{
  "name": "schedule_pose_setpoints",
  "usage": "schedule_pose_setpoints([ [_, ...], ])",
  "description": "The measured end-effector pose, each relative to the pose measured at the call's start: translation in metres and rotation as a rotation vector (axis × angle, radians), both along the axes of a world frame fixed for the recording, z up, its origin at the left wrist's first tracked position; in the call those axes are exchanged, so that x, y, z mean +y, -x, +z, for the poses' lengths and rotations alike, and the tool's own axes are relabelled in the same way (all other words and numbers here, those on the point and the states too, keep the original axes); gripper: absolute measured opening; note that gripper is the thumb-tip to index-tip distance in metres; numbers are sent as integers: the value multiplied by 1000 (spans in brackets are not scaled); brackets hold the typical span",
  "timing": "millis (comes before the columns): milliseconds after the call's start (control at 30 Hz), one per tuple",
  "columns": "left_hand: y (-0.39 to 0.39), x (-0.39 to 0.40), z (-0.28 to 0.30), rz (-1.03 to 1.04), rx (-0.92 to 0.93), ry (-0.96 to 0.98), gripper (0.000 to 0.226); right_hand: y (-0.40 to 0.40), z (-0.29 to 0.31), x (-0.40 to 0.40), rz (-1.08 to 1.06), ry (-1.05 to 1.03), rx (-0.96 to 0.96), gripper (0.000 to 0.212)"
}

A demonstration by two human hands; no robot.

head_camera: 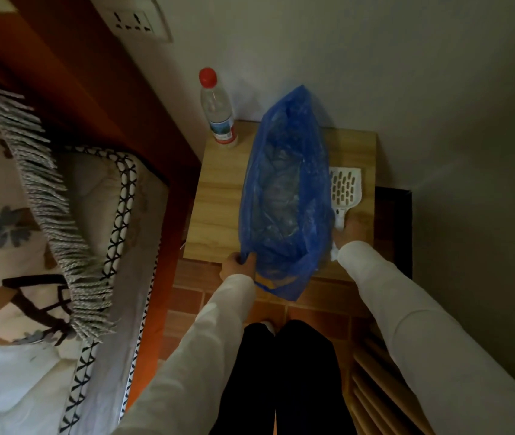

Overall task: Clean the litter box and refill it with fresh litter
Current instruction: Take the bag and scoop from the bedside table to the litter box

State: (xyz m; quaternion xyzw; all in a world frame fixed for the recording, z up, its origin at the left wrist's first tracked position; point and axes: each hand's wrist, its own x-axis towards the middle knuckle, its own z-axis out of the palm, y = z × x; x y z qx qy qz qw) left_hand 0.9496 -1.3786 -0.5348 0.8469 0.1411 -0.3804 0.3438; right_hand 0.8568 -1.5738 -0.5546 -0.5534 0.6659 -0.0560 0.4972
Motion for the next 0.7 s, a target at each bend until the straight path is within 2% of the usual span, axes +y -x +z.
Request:
schedule_pose_setpoints([
  [67,0,3,11,33,-19,53,18,3,-5,-6,34,5,-10,13],
  [133,0,7,29,80,-44,118,18,5,17,-4,56,-8,-19,27],
  [200,0,12,48,126,-65,172,15,7,44,0,52,-31,-10,33],
  [300,0,18,94,206,-82,273,10,12,85,7,34,-48,-19,30],
  [400,0,29,139,252,-74,339,28,16,131,22,26,-92,-77,17],
  [567,2,61,201,280,-160,432,5,17,207,56,74,-171,-153,21],
  [700,5,87,262,290,-254,481,15,17,269,88,152,-189,-217,18],
])
